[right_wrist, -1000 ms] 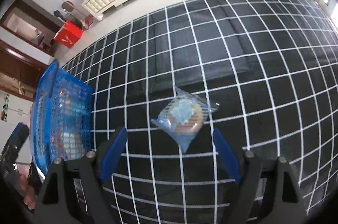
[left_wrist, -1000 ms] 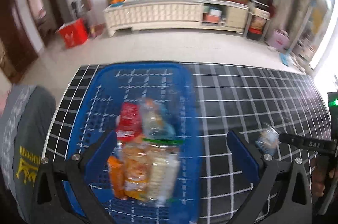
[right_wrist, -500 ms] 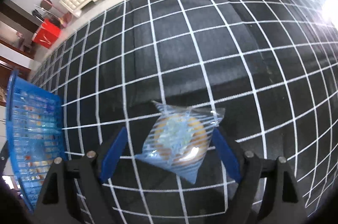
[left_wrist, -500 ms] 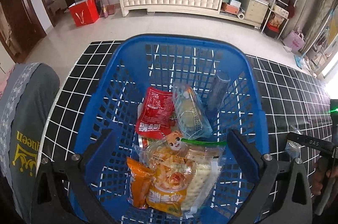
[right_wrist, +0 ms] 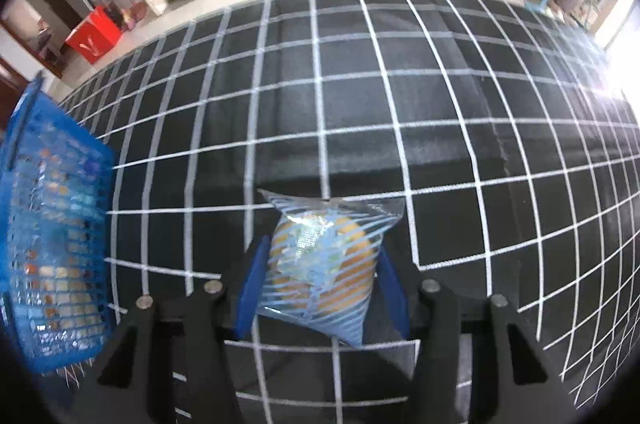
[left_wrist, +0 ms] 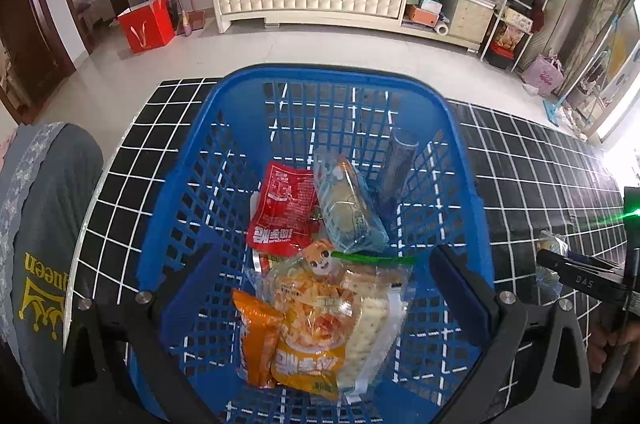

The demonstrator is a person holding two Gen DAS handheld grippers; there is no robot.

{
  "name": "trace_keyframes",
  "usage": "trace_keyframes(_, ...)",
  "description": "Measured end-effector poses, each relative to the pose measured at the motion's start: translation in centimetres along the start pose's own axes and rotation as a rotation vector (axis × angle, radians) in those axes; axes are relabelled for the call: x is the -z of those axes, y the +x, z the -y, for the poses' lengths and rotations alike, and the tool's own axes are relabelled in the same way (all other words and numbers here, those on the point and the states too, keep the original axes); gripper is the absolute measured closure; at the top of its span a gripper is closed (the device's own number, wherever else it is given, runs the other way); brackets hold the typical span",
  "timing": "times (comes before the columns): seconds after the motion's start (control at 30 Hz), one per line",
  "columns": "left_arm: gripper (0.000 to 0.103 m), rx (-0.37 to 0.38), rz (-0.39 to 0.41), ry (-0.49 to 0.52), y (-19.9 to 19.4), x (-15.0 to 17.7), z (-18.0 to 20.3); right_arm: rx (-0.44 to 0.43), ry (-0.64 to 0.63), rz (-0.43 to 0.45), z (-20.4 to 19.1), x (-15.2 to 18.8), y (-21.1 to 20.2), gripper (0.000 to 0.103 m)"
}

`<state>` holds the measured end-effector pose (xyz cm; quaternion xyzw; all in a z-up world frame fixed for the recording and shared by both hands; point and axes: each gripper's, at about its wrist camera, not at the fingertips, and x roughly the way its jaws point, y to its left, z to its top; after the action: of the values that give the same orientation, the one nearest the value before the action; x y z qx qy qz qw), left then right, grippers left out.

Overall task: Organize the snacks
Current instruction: 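Carry the clear biscuit bag into the basket and open the right gripper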

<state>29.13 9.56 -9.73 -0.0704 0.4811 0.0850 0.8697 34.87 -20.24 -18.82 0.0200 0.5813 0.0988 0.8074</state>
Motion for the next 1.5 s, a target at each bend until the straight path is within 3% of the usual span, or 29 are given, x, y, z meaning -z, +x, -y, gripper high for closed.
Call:
trace_keyframes(0.37, 0.0, 0.039, 0.062, 0.006, -5.2, 1.8, -1.1, -0.08, -0.198, 0.178, -6.7, 3.4, -10.1, 0.045)
trace_keyframes(0.67, 0.0, 0.064, 0.094, 0.006, -8.1, 4.2, -3.3, -0.12, -0.322, 0.248, -13.6, 4.6, -14.1, 0.045)
trace_keyframes(0.8, 0.0, 0.091, 0.107, -0.023, -9.0, 4.9, -4.8, -0.134, -0.353, 0.259, -15.5, 5.0, -14.5, 0.045)
trace_keyframes(1.0, 0.0, 0.064, 0.13, -0.017, -9.7, 6.1, -6.4, -0.136, -0.424, 0.274, -19.2, 5.9, -15.1, 0.045)
trace_keyframes(1.23, 0.0, 0.06, 0.172, -0.033, -10.1, 7.1, -8.9, -0.138, -0.497, 0.257, -22.8, 6.6, -13.8, 0.045)
trace_keyframes(1.5, 0.0, 0.034, 0.164, -0.061, -9.2, 7.6, -11.3, -0.124, -0.548, 0.225, -25.9, 7.1, -11.6, 0.045)
